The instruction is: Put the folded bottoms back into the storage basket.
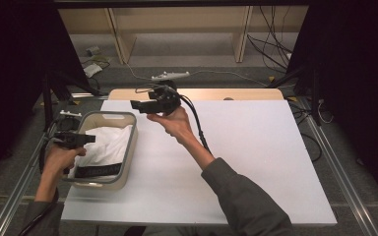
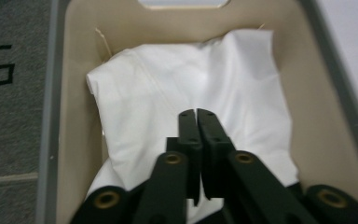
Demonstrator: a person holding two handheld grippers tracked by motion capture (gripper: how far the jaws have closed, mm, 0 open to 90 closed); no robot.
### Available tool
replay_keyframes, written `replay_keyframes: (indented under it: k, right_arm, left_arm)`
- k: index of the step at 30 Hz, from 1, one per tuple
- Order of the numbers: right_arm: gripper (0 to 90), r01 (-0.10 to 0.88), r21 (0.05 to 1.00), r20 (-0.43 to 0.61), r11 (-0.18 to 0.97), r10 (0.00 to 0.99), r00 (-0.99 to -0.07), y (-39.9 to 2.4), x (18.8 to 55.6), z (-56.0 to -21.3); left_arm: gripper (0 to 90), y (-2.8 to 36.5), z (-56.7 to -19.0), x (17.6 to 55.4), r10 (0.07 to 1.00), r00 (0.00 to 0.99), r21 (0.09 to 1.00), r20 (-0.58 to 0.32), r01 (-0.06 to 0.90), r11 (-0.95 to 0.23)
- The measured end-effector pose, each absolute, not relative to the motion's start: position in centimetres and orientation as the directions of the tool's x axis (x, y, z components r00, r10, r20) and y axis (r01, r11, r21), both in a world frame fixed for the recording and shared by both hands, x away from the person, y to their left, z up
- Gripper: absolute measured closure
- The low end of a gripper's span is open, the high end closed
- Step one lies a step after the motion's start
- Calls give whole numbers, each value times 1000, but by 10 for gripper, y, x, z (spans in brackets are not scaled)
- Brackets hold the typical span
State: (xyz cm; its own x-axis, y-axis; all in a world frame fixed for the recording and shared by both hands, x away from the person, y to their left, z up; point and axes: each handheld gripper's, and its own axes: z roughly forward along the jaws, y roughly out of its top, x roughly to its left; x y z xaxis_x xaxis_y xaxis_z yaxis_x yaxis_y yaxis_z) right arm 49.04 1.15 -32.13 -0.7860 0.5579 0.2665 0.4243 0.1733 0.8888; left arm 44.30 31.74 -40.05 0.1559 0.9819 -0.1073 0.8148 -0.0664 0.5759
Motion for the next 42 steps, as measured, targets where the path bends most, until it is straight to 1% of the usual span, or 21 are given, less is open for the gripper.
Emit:
replay_keyframes:
  k: [3,5,8,9,14,17,20,26,28,32,37,39,42]
  right_arm:
    - [243,408,897,257,170,549,-795,-3,478,-322]
    - [238,396,902,245,172,553,-797,-12,470,-323]
    - [238,381,907,229,178,551,-803,-24,460,-327]
    - [237,379,908,228,179,547,-805,-28,457,-329]
    - [238,366,907,200,207,553,-809,-48,442,-339]
    - [238,373,905,204,205,560,-803,-62,438,-346]
    - [240,379,901,200,212,572,-795,-76,433,-355]
    - [240,396,891,199,222,594,-780,-99,426,-371]
    - [239,402,887,194,229,604,-773,-104,425,-372]
    - [239,382,897,177,222,613,-770,-114,420,-371]
    - [239,381,900,176,211,625,-761,-124,415,-372]
    - [239,383,900,177,209,627,-759,-127,415,-373]
    - [239,396,897,191,199,632,-751,-130,415,-376]
  left_arm:
    - [891,313,-411,453,982,155,549,-111,833,-69]
    - [892,308,-415,457,983,158,535,-97,841,-83]
    - [892,303,-420,462,987,152,517,-47,849,-106]
    - [892,303,-421,463,988,149,514,-48,851,-103]
    - [892,310,-433,472,994,102,486,-34,871,-73]
    - [892,312,-445,476,997,81,452,13,888,-78]
    - [893,316,-453,479,998,57,434,27,899,-64]
    - [892,318,-457,479,999,49,438,18,897,-52]
    - [891,318,-456,478,999,49,445,10,894,-48]
    - [889,318,-451,474,998,56,467,-8,883,-46]
    - [867,318,-446,471,997,70,488,-44,872,-39]
    - [849,317,-444,470,996,73,495,-48,868,-40]
    - [787,315,-440,468,993,97,505,-63,862,-52]
